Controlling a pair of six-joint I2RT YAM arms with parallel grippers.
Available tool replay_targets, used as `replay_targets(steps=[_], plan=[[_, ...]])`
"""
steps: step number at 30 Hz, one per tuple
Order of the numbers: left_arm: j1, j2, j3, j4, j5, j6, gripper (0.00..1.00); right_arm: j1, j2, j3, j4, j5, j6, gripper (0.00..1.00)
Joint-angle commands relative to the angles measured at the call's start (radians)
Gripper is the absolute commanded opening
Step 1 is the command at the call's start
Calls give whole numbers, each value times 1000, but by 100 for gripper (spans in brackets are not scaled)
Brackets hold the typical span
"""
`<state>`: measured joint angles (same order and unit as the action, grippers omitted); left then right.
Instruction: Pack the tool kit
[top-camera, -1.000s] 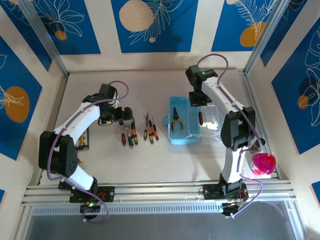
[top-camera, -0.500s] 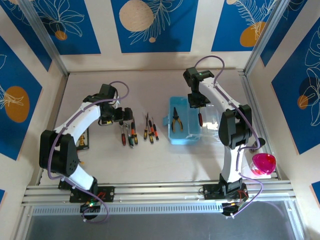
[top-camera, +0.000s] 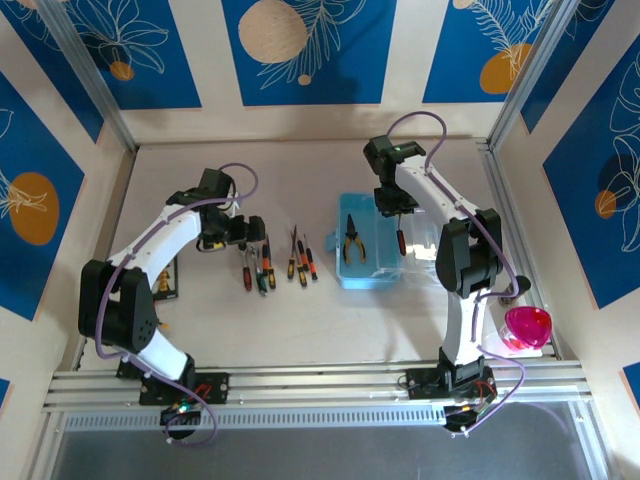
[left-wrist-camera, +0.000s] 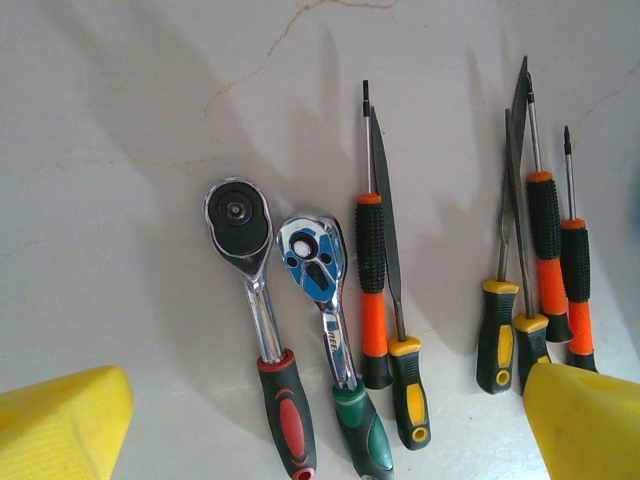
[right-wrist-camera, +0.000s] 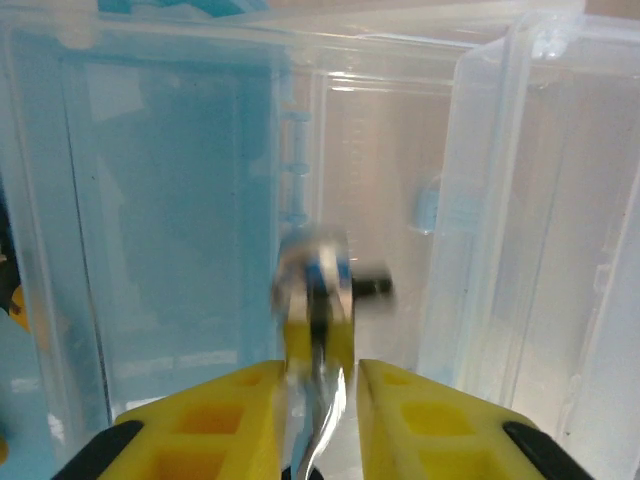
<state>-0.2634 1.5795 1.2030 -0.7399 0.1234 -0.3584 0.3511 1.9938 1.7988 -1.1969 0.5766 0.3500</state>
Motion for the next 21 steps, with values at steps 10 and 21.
replay_targets(steps=[10,21], plan=[[9,-18,-11,1,22,15,100,5,-8,25,-39,54,-3,39],[8,-15,10,-15,22,22,100,41,-75,89,-43,-34,-46,97]])
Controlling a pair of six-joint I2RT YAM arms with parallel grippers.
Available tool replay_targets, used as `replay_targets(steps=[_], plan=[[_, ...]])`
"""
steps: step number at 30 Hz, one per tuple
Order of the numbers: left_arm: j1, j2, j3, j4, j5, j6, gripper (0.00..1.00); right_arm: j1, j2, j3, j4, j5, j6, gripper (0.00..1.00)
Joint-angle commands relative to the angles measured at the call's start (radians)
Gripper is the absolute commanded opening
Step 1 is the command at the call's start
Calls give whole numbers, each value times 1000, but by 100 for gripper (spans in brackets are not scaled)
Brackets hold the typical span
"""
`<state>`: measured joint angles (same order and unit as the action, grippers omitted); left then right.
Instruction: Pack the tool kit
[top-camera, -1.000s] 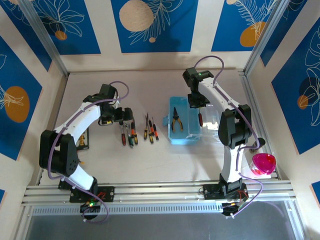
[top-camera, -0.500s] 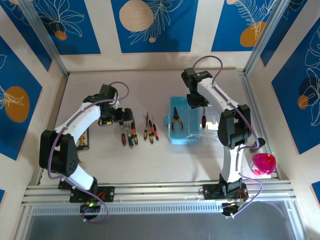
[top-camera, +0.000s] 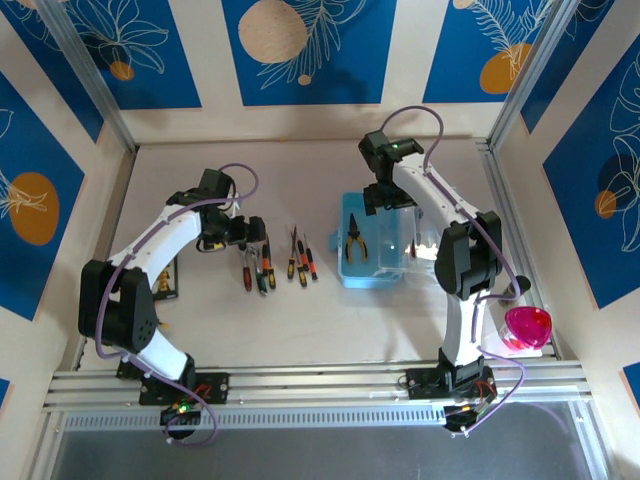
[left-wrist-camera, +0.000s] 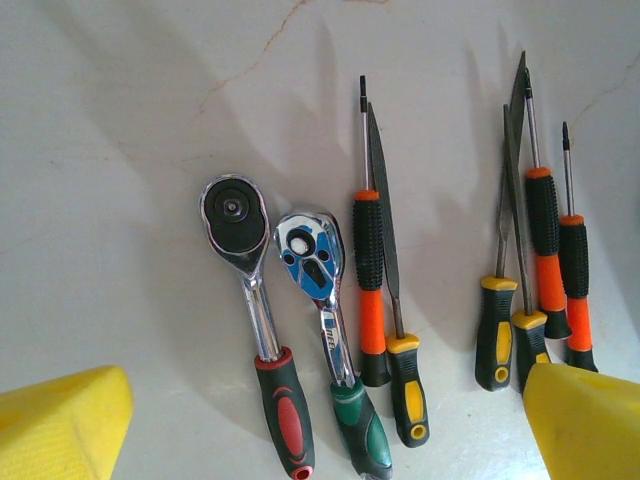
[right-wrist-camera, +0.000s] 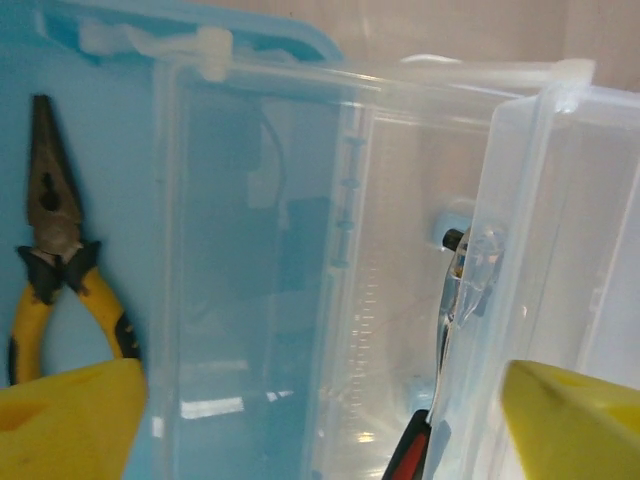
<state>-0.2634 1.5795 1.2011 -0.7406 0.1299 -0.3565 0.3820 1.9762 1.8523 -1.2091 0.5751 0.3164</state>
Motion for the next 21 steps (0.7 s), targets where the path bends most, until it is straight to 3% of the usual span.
replay_targets(steps=[1,11,19,21], plan=[[9,-14,14,-16,16,22,100,15,-61,38,-29,-44,-16,100],[-11,14,72,2,34,25,100,40,-169,-23,80,-260,-44,99],[-168,175,227,-37,11,22,100,48,-203,-93,122,-315,-54,99],[-194,209,229,-32,1,5,95,47,-216,-118,137,-331,-54,99]])
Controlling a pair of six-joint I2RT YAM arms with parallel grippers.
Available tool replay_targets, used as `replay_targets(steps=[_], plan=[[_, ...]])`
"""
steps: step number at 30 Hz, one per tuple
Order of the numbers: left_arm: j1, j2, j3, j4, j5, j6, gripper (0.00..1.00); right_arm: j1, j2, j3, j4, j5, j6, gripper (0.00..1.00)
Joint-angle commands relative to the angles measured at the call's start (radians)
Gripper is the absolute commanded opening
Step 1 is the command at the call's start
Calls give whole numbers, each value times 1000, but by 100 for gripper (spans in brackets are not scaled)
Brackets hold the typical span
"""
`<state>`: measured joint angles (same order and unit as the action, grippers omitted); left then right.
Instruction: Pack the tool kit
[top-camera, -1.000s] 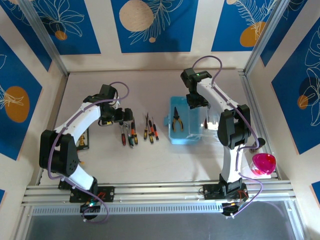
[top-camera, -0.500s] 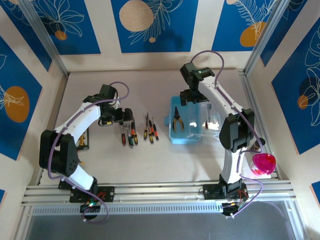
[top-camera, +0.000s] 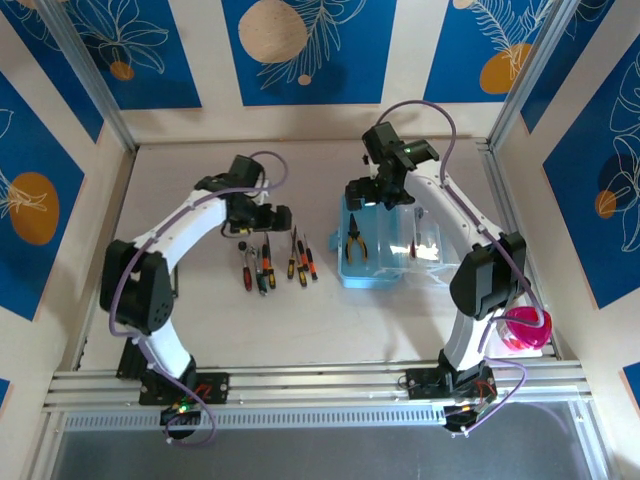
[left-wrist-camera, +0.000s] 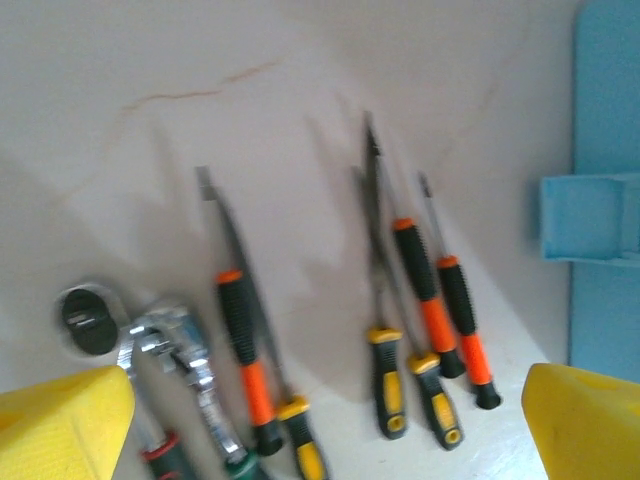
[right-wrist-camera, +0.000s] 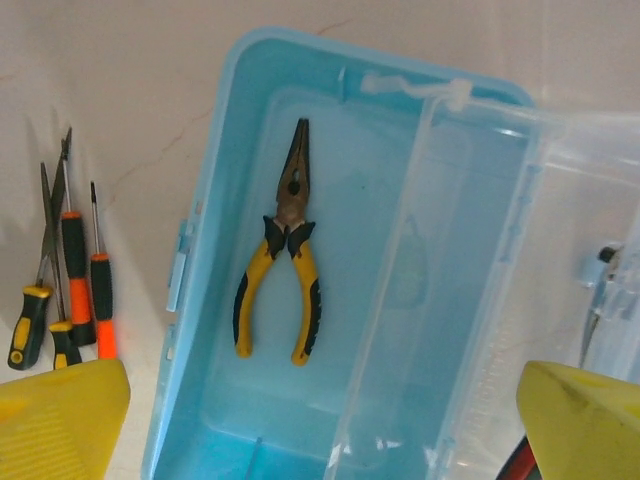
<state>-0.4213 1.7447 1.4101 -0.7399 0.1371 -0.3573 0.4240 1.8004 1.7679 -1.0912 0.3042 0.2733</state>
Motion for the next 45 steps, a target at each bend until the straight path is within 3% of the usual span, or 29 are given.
replay_targets(steps=[1,12,22,32,41,45], plan=[[-41,57,18,-34,-9,-4,92,6,-45,-45,26,-63,-12,99],[-58,75,-50,-53,-47,-34,49,-8,-49,-90,61,-103,-23,99],[-128,37,-244,2,-20,-181,46,-12,-56,-129,86,-121,-15,99],[-143,63,-254,-19,-61,-212,36,-24,-73,-162,105,-132,-17,99],[-160,106,-261,-12,-70,-203,21,-40,-101,-207,120,-140,-9,99],[-164,111,-249,-10,-65,-198,8,-46,-112,-217,121,-142,-9,99]])
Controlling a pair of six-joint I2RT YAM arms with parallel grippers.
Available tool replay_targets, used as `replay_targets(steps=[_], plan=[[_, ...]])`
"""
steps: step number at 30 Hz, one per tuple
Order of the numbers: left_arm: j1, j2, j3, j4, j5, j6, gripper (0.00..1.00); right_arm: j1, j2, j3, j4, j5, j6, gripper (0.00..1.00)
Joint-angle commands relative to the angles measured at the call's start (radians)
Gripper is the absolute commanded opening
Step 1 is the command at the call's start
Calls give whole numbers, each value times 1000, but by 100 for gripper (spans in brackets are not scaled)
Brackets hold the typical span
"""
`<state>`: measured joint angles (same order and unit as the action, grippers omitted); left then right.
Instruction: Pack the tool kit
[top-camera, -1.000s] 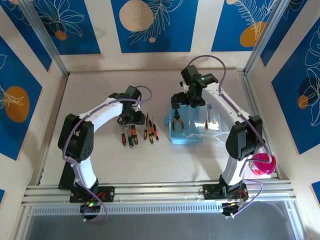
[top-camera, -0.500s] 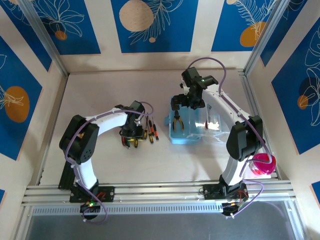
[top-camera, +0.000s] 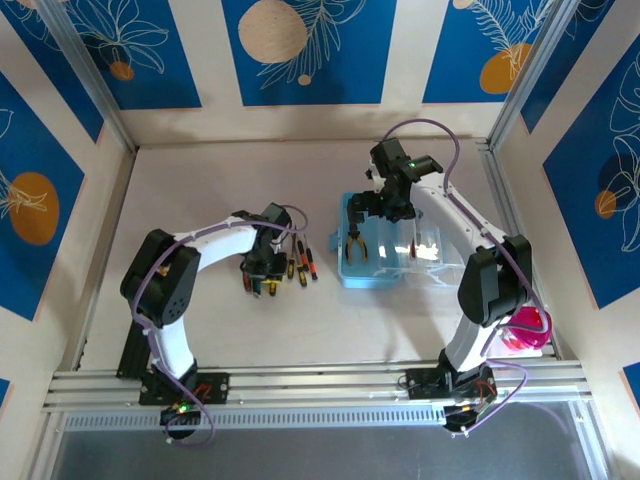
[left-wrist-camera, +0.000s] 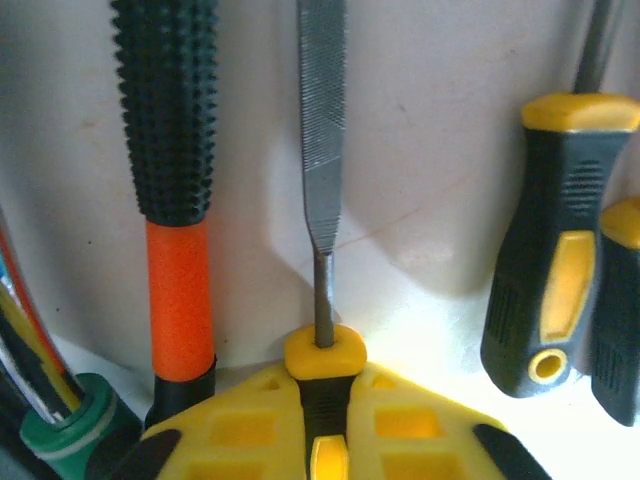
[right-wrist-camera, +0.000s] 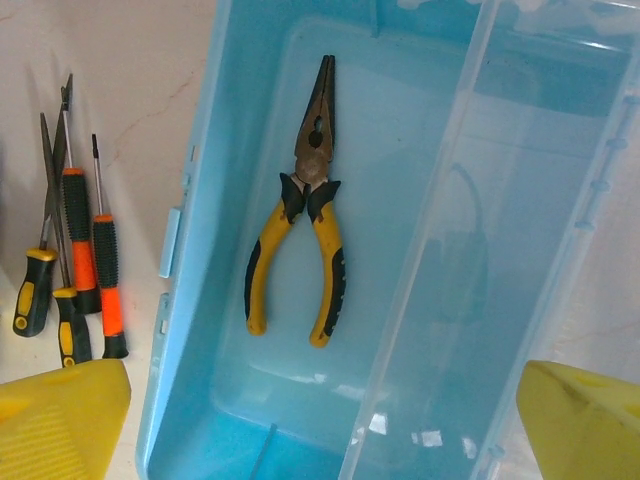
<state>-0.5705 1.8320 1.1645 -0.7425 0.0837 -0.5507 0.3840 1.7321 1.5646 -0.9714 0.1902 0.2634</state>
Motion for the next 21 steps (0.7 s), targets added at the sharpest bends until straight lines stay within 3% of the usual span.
replay_targets(steps=[1,5,21], plan=[[-15,24,1,-10,-13,-1,6,-8,-47,-16,1,-29,2,99],[-15,19,33,-36,-21,25,0,-10,-57,-22,0,-29,3,99],[-15,-126,269,-157,29,117,0,-40,-122,-50,29,-109,17,99]])
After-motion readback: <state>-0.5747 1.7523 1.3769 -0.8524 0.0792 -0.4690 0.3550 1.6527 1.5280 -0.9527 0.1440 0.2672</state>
